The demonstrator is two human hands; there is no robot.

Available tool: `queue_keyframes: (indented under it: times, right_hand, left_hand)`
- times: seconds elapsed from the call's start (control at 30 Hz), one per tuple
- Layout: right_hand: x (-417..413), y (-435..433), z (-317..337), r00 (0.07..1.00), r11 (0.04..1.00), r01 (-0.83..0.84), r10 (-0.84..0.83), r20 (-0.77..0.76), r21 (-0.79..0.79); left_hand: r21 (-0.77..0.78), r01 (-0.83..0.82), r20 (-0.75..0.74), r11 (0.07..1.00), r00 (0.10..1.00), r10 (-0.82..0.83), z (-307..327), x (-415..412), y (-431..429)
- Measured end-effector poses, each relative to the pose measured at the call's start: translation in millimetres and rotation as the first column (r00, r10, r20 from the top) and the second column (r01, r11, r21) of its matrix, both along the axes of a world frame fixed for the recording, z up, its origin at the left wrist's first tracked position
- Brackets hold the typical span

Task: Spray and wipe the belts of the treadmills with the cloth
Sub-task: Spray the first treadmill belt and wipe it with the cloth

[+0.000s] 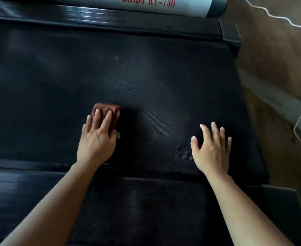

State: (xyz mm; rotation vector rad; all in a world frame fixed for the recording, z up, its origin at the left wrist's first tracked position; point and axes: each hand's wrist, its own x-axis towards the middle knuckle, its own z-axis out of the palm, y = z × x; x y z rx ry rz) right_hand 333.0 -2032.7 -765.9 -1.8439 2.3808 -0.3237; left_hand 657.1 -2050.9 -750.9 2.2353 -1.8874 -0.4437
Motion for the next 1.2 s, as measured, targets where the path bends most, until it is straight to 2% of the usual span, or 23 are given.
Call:
queue_keyframes:
  times: [0.1, 0.23, 0.4, 0.5, 0.6, 0.77, 0.93, 1.03, 1.2]
  right_hand:
    - [2.2, 0.5, -2.8, 1.000, 1.000, 0.011, -0.011, -0.023, 0.010]
    - [3.8, -0.1, -4.9, 0.999, 0.999, 0.016, -0.017, -0.029, -0.028]
    - [3.1, -1.3, -5.6, 0.999, 0.999, 0.031, -0.032, -0.020, -0.042]
    - [3.5, -1.2, -5.9, 0.999, 0.998, 0.028, -0.029, -0.017, -0.058]
    - [3.9, -1.3, -6.0, 0.999, 0.997, 0.022, -0.023, -0.022, -0.072]
    - [3.3, -1.2, -5.8, 0.999, 0.996, 0.023, -0.025, -0.023, -0.088]
    - [3.3, -1.9, -5.0, 0.999, 0.997, 0.024, -0.026, -0.029, -0.075]
    - [2.9, -2.4, -5.3, 0.999, 0.997, 0.025, -0.027, -0.025, -0.072]
    - [0.1, -1.6, -4.2, 1.000, 0.999, 0.024, -0.023, 0.009, -0.046]
  left_hand:
    - [0.007, -0.024, 0.033, 1.000, 0.999, 0.024, -0.1, -20.2, -21.7]
    - [0.002, 0.188, 0.071, 0.982, 0.980, -0.188, -14.0, -72.4, -34.1]
    - [-0.046, 0.347, -0.060, 0.937, 0.935, -0.349, 0.6, -138.6, 7.9]
    - [-0.064, 0.371, -0.067, 0.926, 0.924, -0.375, 1.1, -121.1, 26.8]
    - [-0.037, 0.344, -0.044, 0.938, 0.937, -0.346, -3.4, -73.0, 37.9]
    - [-0.027, 0.108, -0.025, 0.994, 0.994, -0.108, -4.3, 22.1, 28.4]
    - [-0.025, -0.026, -0.022, 0.999, 0.999, 0.025, -0.2, 28.7, -9.4]
    - [-0.037, 0.046, 0.034, 0.998, 0.998, -0.045, 3.8, -11.0, -31.9]
    - [-0.032, 0.320, 0.067, 0.947, 0.946, -0.318, -3.5, -110.4, -42.6]
